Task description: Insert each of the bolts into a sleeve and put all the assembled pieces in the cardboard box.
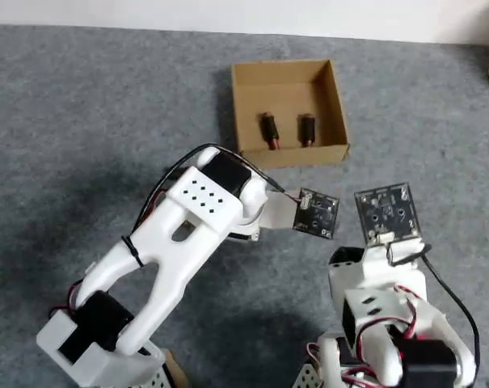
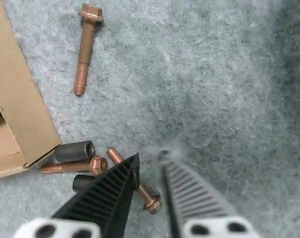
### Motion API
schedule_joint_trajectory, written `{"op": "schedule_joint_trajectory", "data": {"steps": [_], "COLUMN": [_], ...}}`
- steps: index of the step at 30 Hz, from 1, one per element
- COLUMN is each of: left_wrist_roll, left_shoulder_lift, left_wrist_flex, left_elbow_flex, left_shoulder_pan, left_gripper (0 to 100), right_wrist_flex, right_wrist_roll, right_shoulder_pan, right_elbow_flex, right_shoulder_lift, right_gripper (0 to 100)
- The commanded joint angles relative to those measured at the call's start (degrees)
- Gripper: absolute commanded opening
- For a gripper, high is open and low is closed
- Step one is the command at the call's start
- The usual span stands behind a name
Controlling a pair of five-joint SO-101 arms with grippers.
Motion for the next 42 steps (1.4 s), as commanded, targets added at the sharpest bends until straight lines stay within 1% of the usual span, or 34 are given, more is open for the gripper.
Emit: {"op": "schedule_joint_trajectory", "data": {"steps": [1, 6, 11, 17, 21, 26, 34, 38, 42], "left_wrist_roll": [-0.6, 1.0, 1.2, 1.3, 1.4, 1.5, 1.6, 3.1, 3.4], "left_shoulder_lift": [3.1, 11.1, 15.4, 18.2, 20.4, 26.4, 38.7, 43.8, 47.3], "left_wrist_flex": [0.5, 1.0, 0.8, 1.1, 5.4, 10.1, 17.1, 17.4, 17.4], "left_elbow_flex": [-3.7, -8.0, -11.4, -17.8, -23.2, -31.3, -46.7, -51.0, -51.8], "left_shoulder_pan": [0.9, 0.6, 0.0, 0.9, 2.9, 6.1, 6.5, 6.5, 6.5], "left_gripper": [17, 15, 15, 15, 15, 14, 14, 15, 15], "right_wrist_flex": [-1.2, -1.5, -1.5, 0.0, 2.7, 3.4, 3.4, 4.0, 4.2], "right_wrist_roll": [0.7, 0.9, 1.4, 4.4, 4.8, 4.7, 4.2, 4.2, 4.2], "right_shoulder_pan": [0.7, 0.8, 6.5, 10.1, 10.0, 10.0, 9.9, 9.9, 9.9], "right_elbow_flex": [-0.4, -0.6, 0.0, 1.9, 4.8, 5.3, 5.4, 5.7, 5.8], "right_shoulder_lift": [-2.6, -9.6, -14.3, -22.5, -29.1, -27.9, -28.6, -28.7, -28.7], "right_gripper": [0.5, 0.5, 0.5, 0.5, 0.5, 0.5, 0.5, 0.5, 0.5]}}
